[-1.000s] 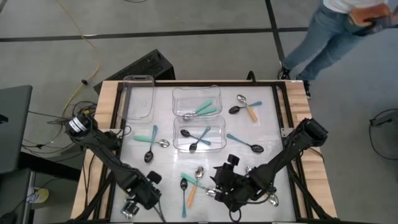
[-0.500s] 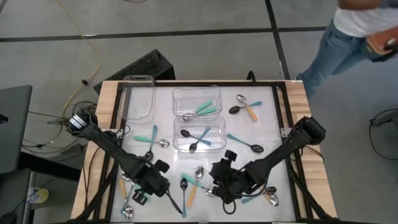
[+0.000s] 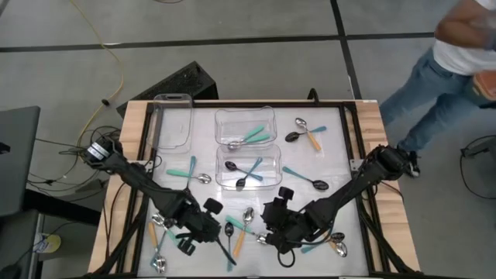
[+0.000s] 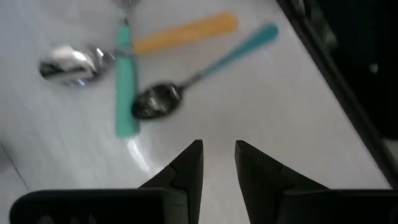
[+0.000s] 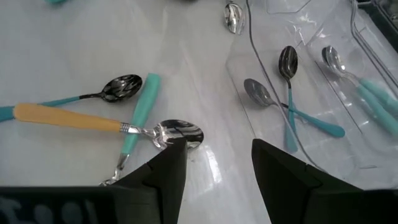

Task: Sort silverware by color (type)
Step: Put the green spoon into the top right transparent bin, then put the blue spoon into the bottom transparent bin

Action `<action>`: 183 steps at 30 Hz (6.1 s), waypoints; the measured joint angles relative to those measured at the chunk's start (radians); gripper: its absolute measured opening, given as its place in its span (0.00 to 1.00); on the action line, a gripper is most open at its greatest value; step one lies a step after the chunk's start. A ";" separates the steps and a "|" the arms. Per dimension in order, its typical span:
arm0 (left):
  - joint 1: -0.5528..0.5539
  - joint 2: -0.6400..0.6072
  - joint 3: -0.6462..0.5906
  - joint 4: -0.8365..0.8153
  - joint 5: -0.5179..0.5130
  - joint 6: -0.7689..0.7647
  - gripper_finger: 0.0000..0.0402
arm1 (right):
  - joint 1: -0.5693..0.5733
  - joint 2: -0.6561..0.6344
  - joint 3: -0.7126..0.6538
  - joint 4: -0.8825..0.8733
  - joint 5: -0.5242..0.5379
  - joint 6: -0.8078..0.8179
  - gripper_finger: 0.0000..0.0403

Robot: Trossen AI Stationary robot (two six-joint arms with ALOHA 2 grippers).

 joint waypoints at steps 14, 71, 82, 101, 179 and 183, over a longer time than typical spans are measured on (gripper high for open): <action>0.038 0.000 0.000 0.071 -0.003 0.001 0.37 | 0.017 0.000 0.000 -0.018 0.001 -0.034 0.50; -0.397 -0.103 -0.520 0.165 -0.035 -0.502 0.53 | 0.028 -0.001 -0.034 0.118 0.002 0.027 0.50; -0.382 -0.113 -0.494 0.139 -0.104 -0.391 0.07 | 0.071 -0.001 -0.034 0.111 0.000 0.029 0.50; 0.044 -0.355 -0.193 0.042 -0.347 0.103 0.08 | 0.037 -0.100 -0.032 -0.059 -0.062 -0.106 0.50; 0.885 -0.593 -0.150 0.111 0.225 0.052 0.40 | -0.606 -0.733 -0.643 -0.207 -0.634 -0.294 0.50; 0.877 -0.694 -0.361 0.415 0.227 0.039 0.40 | -0.635 -0.733 -0.644 -0.217 -0.625 -0.278 0.50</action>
